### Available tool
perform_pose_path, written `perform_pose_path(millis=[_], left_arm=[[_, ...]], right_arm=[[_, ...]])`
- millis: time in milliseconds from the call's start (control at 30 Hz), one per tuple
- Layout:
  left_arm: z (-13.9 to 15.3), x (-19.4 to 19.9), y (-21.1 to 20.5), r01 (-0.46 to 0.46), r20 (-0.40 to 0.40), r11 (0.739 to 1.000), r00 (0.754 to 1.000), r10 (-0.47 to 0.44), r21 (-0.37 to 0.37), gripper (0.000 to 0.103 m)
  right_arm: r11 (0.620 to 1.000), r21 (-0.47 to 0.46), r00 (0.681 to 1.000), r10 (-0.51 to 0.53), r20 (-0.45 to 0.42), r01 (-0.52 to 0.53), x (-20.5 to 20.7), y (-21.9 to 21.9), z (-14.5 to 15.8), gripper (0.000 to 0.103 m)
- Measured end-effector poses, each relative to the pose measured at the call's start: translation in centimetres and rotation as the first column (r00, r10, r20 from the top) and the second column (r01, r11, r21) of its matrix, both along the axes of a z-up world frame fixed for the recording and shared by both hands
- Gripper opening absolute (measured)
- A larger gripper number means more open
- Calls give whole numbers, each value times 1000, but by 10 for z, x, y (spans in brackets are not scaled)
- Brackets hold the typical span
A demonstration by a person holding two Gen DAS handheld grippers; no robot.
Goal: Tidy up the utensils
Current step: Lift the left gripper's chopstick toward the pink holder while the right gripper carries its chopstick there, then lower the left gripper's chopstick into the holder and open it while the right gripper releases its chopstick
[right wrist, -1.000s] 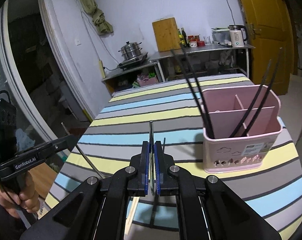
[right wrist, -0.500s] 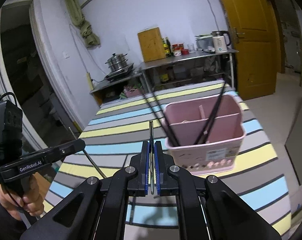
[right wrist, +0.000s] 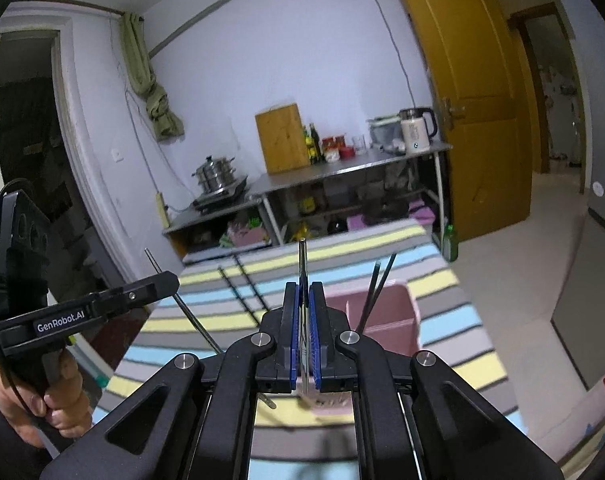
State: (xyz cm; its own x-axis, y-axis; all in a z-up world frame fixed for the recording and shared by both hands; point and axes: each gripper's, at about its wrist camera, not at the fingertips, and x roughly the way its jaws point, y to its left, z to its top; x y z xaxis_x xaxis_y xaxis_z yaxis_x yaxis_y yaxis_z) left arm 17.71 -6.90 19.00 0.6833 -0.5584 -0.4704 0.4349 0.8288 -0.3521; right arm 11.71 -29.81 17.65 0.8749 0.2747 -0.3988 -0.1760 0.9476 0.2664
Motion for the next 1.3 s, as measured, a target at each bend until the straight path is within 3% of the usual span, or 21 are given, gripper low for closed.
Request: perform_pose_path(millis=[333, 900, 1300], left_arm=[[-13, 30, -23, -18, -1, 999, 1000, 18, 29, 5], [-63, 32, -42, 15, -51, 993, 999, -9, 115, 5], [-50, 10, -20, -3, -11, 996, 1000, 4, 86, 6]], right_arm=[[1000, 5, 999, -31, 8, 31, 21, -10, -9, 5], [1000, -15, 992, -6, -123, 4, 46, -5, -72, 5], [998, -55, 995, -23, -94, 18, 28, -4, -62, 13]])
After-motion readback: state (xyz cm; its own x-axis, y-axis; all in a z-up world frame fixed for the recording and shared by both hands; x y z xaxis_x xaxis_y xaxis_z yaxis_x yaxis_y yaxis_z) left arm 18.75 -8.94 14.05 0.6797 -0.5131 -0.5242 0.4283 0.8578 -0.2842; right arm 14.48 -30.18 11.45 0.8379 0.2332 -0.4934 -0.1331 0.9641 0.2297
